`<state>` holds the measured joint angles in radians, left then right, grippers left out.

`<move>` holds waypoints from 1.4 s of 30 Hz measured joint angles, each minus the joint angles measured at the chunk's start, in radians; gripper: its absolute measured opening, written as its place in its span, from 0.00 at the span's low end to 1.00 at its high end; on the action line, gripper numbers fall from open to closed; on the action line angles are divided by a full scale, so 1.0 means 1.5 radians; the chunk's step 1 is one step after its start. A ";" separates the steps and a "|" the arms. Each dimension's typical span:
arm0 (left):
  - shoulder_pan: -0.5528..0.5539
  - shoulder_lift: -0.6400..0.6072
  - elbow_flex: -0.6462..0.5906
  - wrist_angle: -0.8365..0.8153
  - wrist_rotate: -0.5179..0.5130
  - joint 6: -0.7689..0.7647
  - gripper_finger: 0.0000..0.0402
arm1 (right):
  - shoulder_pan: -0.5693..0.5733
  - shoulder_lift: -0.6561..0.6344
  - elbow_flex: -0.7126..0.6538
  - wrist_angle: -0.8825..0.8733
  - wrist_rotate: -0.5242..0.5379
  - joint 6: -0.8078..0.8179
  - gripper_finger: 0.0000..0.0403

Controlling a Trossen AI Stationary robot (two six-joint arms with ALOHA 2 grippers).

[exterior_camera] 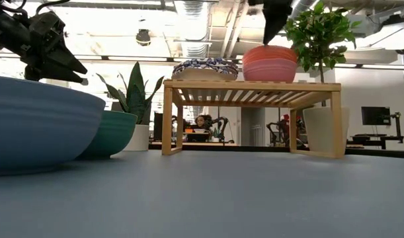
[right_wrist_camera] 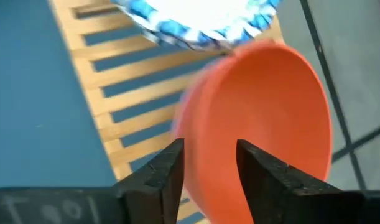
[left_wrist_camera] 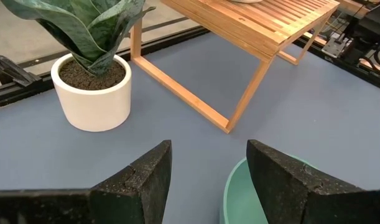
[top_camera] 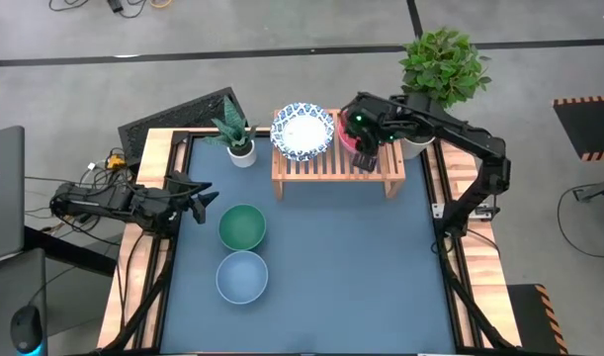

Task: Place and stack bowls onto a shelf
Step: Stack the orange bowl on top of the pink bowl on the shelf

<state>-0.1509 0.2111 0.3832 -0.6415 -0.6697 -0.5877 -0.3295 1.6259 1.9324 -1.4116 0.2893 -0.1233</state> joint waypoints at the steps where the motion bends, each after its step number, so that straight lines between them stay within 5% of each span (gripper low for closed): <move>1: 0.000 0.000 0.000 0.000 0.000 0.000 0.48 | 0.007 -0.001 0.000 0.003 0.000 -0.006 0.40; 5: 0.000 0.000 0.000 0.000 0.000 0.000 0.48 | 0.032 -0.003 0.000 0.003 0.012 -0.008 0.35; 10: 0.000 0.000 0.000 0.000 0.000 0.000 0.48 | 0.067 -0.003 0.000 0.004 0.135 0.017 0.27; 15: 0.000 0.000 0.000 0.000 0.000 0.000 0.48 | 0.124 0.006 0.000 0.013 0.272 0.020 0.05; 19: 0.000 0.000 0.000 0.000 0.000 -0.001 0.48 | 0.139 0.024 -0.005 0.037 0.329 0.019 0.06; 42: 0.000 0.000 0.000 0.000 0.000 0.000 0.48 | 0.102 0.105 -0.005 -0.050 0.315 0.059 0.06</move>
<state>-0.1509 0.2111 0.3832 -0.6418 -0.6696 -0.5880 -0.1764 1.7841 1.9248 -1.4860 0.7614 -0.0341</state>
